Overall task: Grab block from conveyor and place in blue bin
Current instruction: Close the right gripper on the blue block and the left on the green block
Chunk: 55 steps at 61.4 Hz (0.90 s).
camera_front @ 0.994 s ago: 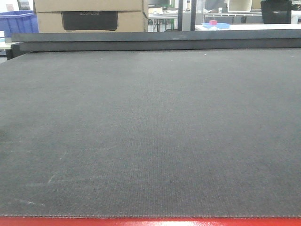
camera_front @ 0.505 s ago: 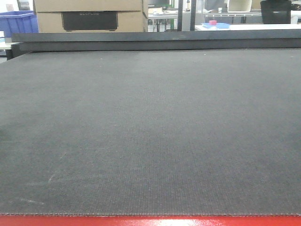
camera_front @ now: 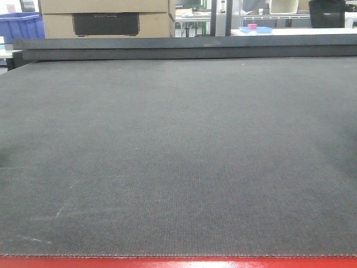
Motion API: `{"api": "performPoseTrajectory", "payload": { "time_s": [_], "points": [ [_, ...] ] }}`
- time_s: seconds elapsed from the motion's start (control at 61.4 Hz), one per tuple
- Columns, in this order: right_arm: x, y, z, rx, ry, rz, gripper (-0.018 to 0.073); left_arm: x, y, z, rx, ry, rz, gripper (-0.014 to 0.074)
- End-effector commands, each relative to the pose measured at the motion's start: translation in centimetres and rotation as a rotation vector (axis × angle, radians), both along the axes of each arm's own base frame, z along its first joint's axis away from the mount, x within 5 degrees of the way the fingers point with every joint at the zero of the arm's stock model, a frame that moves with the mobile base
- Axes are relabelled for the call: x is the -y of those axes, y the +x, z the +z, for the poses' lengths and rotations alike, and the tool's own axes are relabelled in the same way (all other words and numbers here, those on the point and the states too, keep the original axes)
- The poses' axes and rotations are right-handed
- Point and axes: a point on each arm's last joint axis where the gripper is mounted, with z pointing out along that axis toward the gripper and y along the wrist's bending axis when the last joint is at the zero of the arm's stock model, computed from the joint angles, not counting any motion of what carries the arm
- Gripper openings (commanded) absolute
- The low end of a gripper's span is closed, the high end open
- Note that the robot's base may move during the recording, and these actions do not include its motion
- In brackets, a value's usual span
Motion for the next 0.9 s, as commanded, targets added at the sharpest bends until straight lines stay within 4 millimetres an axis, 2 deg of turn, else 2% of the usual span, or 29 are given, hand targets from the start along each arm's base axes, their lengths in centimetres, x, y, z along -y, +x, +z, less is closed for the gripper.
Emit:
{"api": "performPoseTrajectory", "payload": {
  "time_s": [0.0,0.033,0.147,0.196,0.456,0.587,0.652,0.701,0.831,0.88],
  "points": [
    [0.1,1.6,0.4,-0.03,0.018,-0.042,0.0014,0.2,0.5,-0.1,0.002,-0.033,0.029,-0.0111],
    [0.2,2.0,0.4,-0.035,0.021,-0.051,0.0062,0.2,0.6,-0.1,0.0,-0.033,0.029,-0.0111],
    [0.3,3.7,-0.6,-0.07,0.027,-0.063,0.0332,0.2,0.7,-0.2,-0.005,-0.034,0.031,-0.0111],
    [0.3,4.1,-1.3,-0.09,0.029,-0.068,0.0384,0.2,0.7,-0.2,-0.005,-0.034,0.031,-0.0111],
    [0.5,6.8,-6.1,-0.181,0.033,-0.084,0.0402,0.3,0.4,-0.3,-0.035,-0.054,0.052,-0.0111],
    [0.6,7.5,-7.6,-0.211,0.033,-0.085,0.0398,0.3,0.3,-0.4,-0.051,-0.068,0.075,-0.0111],
    [0.6,7.6,-7.9,-0.211,0.033,-0.086,0.034,0.3,0.3,-0.4,-0.052,-0.082,0.097,-0.0111],
    [0.6,7.7,-7.9,-0.212,0.033,-0.086,0.0252,0.3,0.3,-0.4,-0.061,-0.092,0.114,-0.0111],
    [0.6,7.7,-7.8,-0.204,0.032,-0.086,-0.0149,0.0,0.5,-0.2,-0.12,-0.055,0.127,-0.0111],
    [0.6,7.7,-7.8,-0.203,0.032,-0.087,-0.0162,-0.2,1.1,-0.1,-0.138,-0.025,0.125,-0.0111]
  ]
}}
